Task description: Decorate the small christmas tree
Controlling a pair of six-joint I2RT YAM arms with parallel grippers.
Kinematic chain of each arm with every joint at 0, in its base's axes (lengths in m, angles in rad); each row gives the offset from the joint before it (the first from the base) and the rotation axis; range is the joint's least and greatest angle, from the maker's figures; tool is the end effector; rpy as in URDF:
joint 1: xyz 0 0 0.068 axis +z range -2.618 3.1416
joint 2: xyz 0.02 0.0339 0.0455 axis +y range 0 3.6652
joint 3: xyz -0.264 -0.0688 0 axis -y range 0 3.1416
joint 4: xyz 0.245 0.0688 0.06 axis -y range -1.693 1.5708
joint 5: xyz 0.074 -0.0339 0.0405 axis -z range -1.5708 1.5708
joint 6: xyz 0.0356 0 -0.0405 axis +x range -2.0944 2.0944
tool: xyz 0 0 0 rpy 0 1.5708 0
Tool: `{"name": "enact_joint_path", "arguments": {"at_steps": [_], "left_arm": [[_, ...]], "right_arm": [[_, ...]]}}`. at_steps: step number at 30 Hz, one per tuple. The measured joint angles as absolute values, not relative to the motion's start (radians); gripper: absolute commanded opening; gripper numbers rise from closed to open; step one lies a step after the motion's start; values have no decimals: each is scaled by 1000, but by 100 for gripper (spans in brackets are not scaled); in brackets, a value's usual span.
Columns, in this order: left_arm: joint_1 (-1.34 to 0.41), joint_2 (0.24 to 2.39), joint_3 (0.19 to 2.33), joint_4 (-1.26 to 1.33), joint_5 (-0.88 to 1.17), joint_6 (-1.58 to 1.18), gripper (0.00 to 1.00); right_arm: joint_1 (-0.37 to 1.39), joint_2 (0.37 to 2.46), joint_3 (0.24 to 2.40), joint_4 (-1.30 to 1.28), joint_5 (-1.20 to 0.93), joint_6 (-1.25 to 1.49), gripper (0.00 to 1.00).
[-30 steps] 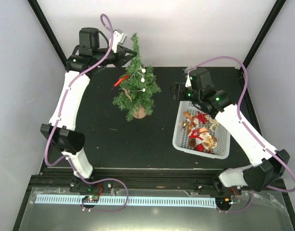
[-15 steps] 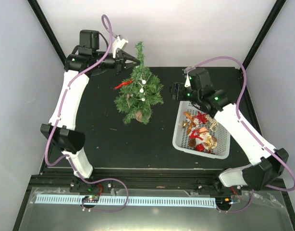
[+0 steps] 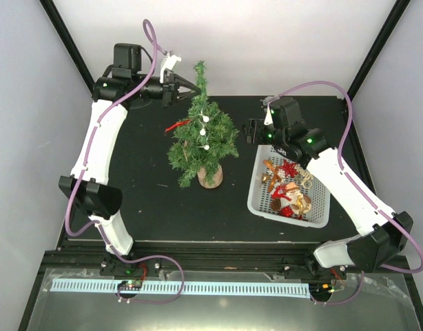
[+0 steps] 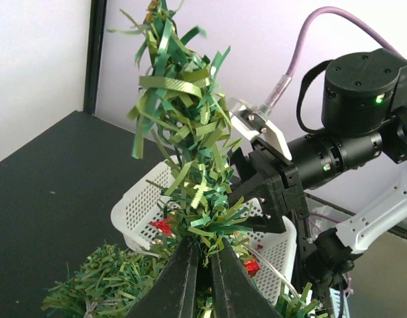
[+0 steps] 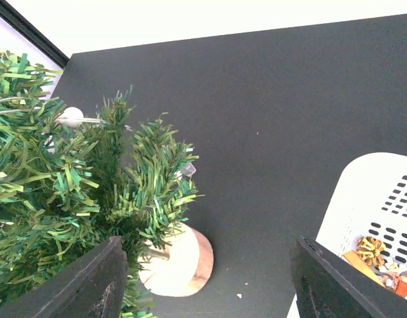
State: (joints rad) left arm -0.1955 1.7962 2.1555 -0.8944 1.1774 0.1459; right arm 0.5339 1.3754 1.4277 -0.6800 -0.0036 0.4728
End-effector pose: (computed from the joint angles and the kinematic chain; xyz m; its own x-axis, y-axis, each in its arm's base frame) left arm 0.3494 -0.1027 0.4684 -0.3708 0.1302 -0.9195 0.9175 0.2049 -0.3409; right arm 0.2573 0.1523 0.3808 -0.6830 0.1252 -0.7196 -0.2251 0.9012 0.3705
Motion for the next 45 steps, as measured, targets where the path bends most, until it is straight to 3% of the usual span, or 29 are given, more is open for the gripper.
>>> {"name": "enact_joint_path", "arguments": {"at_steps": [7,13,19,31,38,45], "left_arm": [[-196,1796,2156,-994,1213,278,4],[-196,1788,2154,-1076,1244,397,36],[-196,1764,2122,-1111,1214,426,52],[-185,1684,2083,-1073,1121,384,67],[-70,1512,1888,-1011,1070,329,80],[40,1372,1745,-1036,1028,342,81]], "right_arm": [[534,1375,1428,-680,-6,473,68],[534,1375,1428,-680,-11,472,68],[534,1375,1428,-680,-15,473,68],[534,1358,1416,-695,-10,472,68],[530,1287,1382,-761,51,474,69],[406,1228,1235,-848,39,530,61]]}}
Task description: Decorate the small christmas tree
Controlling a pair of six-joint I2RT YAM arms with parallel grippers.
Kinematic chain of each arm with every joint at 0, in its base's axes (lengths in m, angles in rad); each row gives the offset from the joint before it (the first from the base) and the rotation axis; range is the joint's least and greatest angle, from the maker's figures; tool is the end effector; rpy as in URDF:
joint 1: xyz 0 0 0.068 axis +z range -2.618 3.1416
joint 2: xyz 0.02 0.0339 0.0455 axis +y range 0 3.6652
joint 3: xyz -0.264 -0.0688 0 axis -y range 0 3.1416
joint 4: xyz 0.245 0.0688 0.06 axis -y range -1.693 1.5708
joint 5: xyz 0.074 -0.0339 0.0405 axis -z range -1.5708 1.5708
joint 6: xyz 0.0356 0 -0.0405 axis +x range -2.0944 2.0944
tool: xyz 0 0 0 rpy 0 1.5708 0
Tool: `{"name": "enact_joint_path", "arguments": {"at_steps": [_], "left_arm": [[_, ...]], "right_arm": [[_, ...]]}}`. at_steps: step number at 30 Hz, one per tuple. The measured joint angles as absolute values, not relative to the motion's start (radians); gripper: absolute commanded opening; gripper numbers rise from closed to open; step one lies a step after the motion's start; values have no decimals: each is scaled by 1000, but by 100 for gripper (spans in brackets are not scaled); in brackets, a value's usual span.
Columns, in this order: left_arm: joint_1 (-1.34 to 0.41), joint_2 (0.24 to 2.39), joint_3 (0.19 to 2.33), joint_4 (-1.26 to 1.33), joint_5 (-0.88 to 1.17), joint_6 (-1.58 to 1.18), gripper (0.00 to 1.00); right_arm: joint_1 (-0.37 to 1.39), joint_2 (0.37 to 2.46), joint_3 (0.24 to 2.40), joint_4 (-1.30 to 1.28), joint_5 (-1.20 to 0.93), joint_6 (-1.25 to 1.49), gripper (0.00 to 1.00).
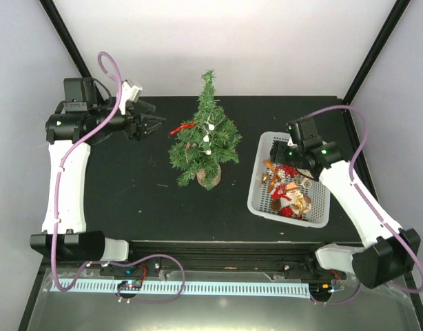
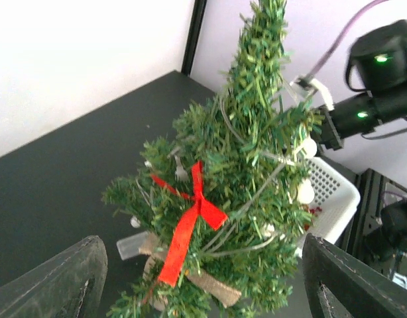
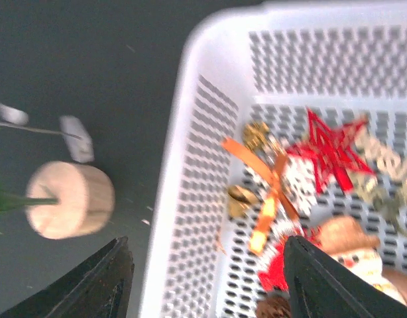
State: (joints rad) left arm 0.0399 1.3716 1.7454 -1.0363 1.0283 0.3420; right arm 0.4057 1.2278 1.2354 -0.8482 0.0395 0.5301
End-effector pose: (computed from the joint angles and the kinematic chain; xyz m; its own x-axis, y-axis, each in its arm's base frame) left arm 0.2478 -0.0206 0.4608 -0.3596 0.1589 -0.9195 0.8224 0.5196 -0.2318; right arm 0.2292 0.0969 0.3423 -0.7778 0.2158 -0.5903 0.0268 0.9497 0.3119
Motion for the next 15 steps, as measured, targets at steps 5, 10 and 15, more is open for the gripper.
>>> {"name": "enact_joint_path", "arguments": {"at_steps": [5,10,15], "left_arm": [[46,1367,1735,-1145,1020,410,81],[46,1336,1661,-1179,1012,434,81],[46,1305,1641,-1181,1009,433,81]], "right_arm": [[324,1350,1142,-884,-64,543,52],[324,1484,1127,-870,-161,535,43],[324,1580,1126,-819,-205,530,35]]}}
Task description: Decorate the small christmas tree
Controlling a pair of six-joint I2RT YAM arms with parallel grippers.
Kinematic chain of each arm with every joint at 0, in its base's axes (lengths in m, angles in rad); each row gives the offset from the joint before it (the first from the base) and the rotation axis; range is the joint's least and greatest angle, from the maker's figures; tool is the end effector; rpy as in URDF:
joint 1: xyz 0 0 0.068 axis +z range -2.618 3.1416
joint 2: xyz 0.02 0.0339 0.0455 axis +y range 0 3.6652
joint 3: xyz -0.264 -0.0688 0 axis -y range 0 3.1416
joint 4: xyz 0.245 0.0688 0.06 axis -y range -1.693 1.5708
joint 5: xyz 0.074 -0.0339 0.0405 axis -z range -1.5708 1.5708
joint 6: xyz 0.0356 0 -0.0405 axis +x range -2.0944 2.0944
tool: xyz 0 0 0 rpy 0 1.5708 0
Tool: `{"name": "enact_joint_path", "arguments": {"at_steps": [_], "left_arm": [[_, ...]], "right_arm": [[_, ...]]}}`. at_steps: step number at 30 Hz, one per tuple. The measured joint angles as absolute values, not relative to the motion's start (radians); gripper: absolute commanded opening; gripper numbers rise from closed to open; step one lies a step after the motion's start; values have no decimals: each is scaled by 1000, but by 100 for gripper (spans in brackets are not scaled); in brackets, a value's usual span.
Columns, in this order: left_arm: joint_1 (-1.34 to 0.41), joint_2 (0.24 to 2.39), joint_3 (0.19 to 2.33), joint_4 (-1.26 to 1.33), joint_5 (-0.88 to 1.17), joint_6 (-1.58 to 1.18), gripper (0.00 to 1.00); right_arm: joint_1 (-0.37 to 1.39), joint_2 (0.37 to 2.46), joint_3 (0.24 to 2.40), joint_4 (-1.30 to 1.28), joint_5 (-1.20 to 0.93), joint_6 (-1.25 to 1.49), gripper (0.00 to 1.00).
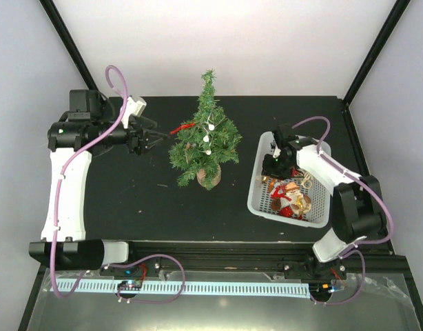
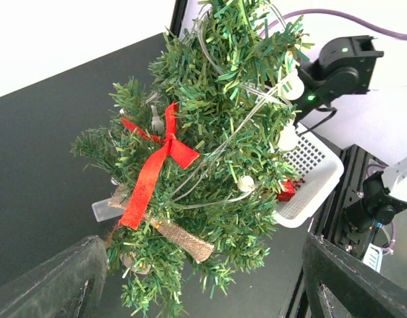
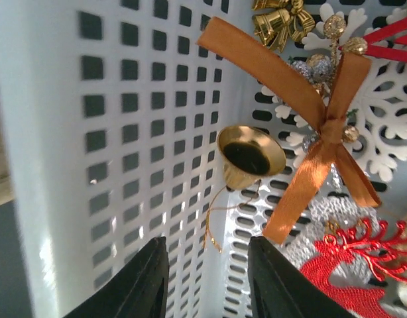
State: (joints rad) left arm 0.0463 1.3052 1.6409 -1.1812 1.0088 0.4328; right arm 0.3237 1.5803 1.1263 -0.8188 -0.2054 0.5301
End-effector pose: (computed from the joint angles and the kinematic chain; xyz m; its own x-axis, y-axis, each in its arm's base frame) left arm 0.2251 -0.0197 0.4360 -0.4537 0.2027 -0.8678 0.8001 0.5213 -0.2966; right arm 0.2830 0.1026 0.2199 -0.9681 0.1973 -0.1547 0.1406 0.9381 0.3167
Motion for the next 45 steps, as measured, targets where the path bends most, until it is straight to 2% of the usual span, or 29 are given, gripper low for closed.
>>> {"name": "enact_joint_path", "arguments": {"at_steps": [12,28,33,38,45], "left_arm": [[46,1299,1641,-1187,1016,435,81],[47,1300,1640,-1203,1042,436,81],[47,1300,1637,-1204,1045,436,81],[47,1299,1633,-1205,1048,436,81],[47,1299,1633,-1205,1058,435,82]], "right_arm": [[255,1707,1126,-719,-223,495,35],[236,1767,1095,-596,-347,466,34],[235,1768,1070,-577,-377,469,27],[235,1764,1035,-567,-396,474,25],[235,1718,991,-569,-403,477,13]]}}
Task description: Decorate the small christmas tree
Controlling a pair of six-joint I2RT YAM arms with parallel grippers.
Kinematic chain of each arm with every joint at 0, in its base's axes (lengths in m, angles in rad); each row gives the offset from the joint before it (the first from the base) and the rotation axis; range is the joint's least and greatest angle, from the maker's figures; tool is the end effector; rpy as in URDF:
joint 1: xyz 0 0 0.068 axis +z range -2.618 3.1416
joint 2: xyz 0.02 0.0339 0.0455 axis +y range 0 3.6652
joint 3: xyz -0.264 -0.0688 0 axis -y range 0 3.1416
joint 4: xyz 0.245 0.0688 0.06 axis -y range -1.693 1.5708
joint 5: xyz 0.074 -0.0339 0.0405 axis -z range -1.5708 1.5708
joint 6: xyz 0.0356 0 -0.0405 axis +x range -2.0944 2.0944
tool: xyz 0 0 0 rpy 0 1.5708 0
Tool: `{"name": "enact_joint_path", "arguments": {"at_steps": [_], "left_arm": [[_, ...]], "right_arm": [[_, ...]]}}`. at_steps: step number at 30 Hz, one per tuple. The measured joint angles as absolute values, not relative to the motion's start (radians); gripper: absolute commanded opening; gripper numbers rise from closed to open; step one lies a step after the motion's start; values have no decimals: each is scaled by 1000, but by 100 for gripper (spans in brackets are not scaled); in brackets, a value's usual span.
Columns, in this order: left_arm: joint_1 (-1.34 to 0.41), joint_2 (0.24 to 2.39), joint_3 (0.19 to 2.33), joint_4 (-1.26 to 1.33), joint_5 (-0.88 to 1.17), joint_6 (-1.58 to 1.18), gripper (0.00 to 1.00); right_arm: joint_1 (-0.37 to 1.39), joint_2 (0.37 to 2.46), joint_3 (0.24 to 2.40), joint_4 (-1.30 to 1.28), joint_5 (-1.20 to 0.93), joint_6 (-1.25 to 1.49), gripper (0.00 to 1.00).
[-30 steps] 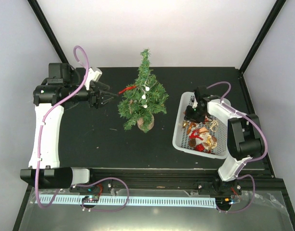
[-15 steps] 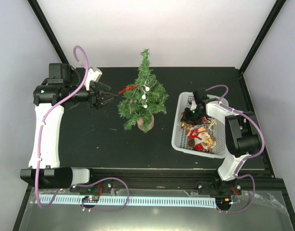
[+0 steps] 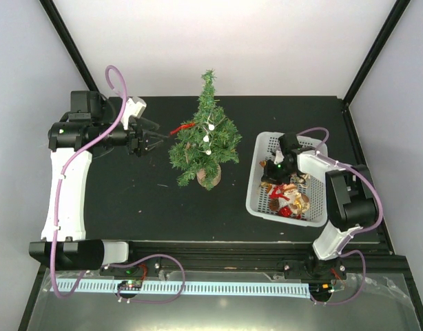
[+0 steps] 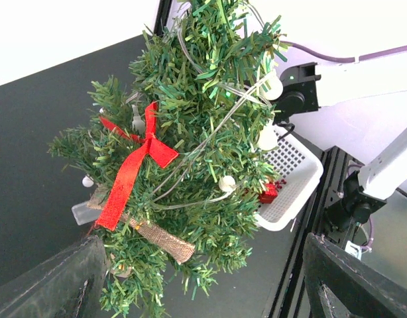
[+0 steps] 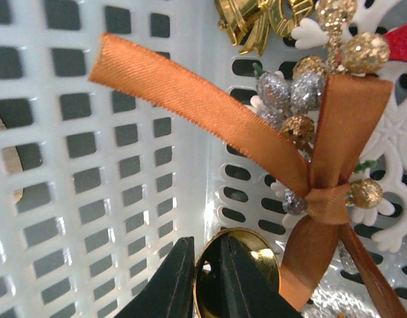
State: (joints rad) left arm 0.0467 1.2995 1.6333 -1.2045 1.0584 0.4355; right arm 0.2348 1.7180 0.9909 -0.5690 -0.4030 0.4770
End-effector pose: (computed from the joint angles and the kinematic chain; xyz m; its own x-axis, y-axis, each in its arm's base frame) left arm 0.2212 -0.0207 0.4349 -0.4657 0.1853 -0.8653 0.8101 0.4828 -0.3325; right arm 0.2988 0.0858 0.1539 -0.9774 0.2005 -0.0677 0.1477 0.8756 0.4599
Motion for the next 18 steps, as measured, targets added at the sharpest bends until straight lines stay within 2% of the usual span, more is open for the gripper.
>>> {"name": "enact_joint_path", "arguments": {"at_steps": [11,18], "left_arm": [[47,1299,1626,-1203,1064,435,82],[47,1299,1618,-1200,1071,434,82]], "right_arm": [[235,1602,986,-613,-390,477,1],[235,1480,986,-677,-377,476,1]]}}
